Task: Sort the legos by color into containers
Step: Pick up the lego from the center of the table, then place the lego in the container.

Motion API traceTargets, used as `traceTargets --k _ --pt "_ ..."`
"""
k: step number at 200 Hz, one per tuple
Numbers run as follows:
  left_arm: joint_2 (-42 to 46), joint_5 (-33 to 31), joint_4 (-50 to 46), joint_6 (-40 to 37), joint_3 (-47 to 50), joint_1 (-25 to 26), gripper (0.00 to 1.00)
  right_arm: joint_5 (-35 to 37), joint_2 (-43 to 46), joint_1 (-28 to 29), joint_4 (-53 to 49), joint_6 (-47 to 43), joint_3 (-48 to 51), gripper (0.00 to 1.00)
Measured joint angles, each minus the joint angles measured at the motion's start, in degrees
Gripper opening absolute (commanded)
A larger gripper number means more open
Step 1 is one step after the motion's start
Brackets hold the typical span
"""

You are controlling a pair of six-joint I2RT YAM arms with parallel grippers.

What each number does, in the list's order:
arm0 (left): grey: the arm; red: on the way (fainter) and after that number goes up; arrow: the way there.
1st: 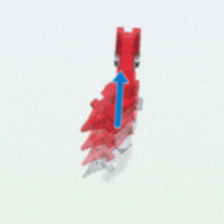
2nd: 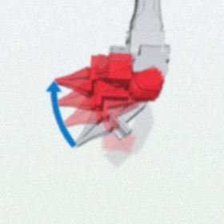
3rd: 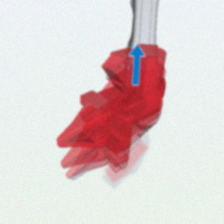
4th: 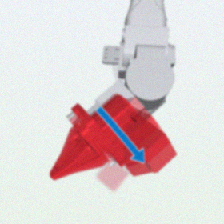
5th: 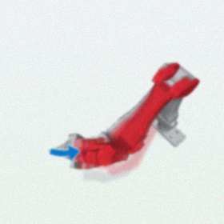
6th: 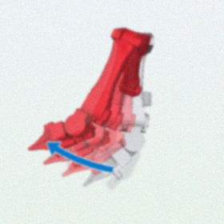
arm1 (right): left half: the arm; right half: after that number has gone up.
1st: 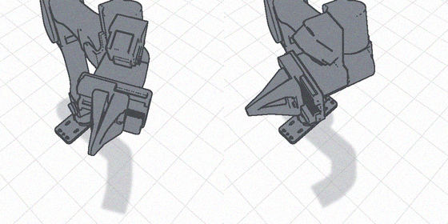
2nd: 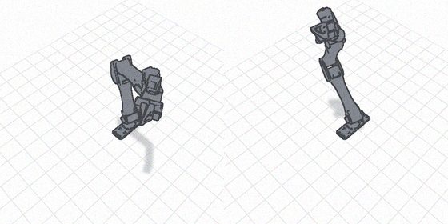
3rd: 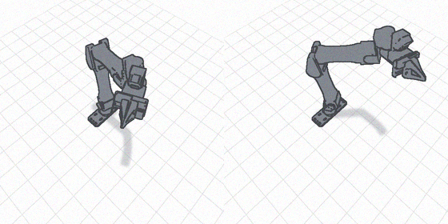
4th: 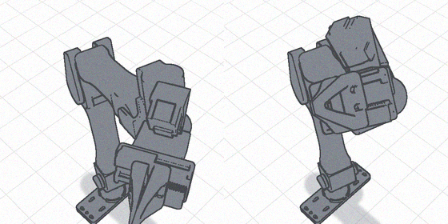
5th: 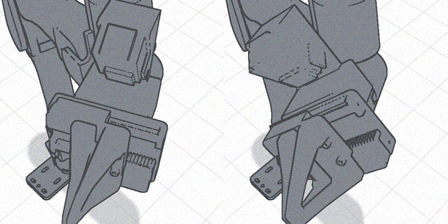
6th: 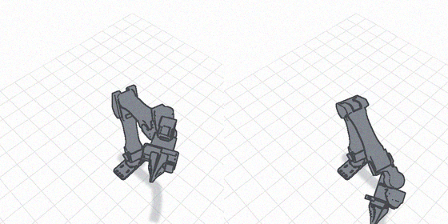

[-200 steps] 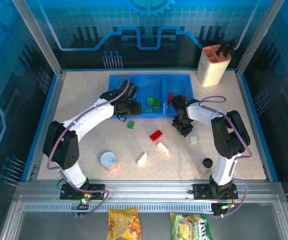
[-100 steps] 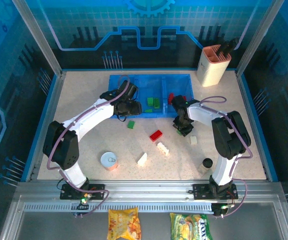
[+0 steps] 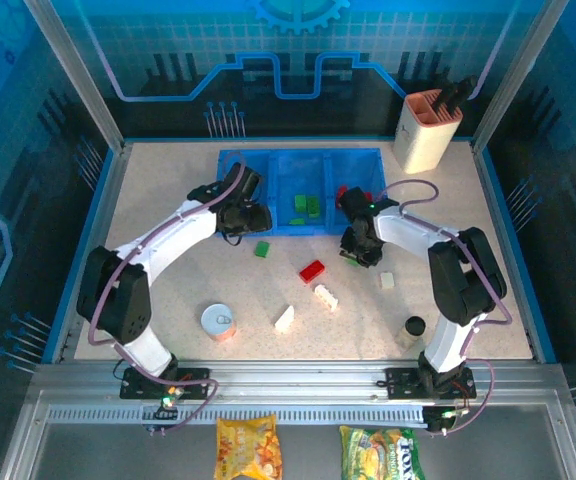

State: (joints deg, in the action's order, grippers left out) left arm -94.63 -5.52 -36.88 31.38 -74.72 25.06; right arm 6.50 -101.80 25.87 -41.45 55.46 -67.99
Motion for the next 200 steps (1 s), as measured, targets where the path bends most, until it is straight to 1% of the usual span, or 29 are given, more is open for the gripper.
traceTargets --k 36,76,122,150,200 --pt "2.05 0.04 1.03 -0.02 3.69 -0.81 0.56 -0.63 0.0 3.15 -0.04 -8.09 -3.82 0.28" --pt "4.44 0.09 2.54 0.02 8.92 -0.92 0.56 -0.42 -1.53 5.9 -1.44 -13.25 -11.23 0.29" --pt "6.91 0.9 4.11 0.22 14.93 -0.9 0.56 0.22 -6.99 8.94 -3.08 -16.87 -21.11 0.3" --pt "7.96 1.14 4.63 0.24 17.55 -0.9 0.55 -1.57 -10.56 9.38 -2.99 -19.23 -25.97 0.29" --pt "9.16 1.77 5.79 0.28 19.37 -0.9 0.56 -5.49 -18.91 9.29 -2.08 -23.5 -36.0 0.27"
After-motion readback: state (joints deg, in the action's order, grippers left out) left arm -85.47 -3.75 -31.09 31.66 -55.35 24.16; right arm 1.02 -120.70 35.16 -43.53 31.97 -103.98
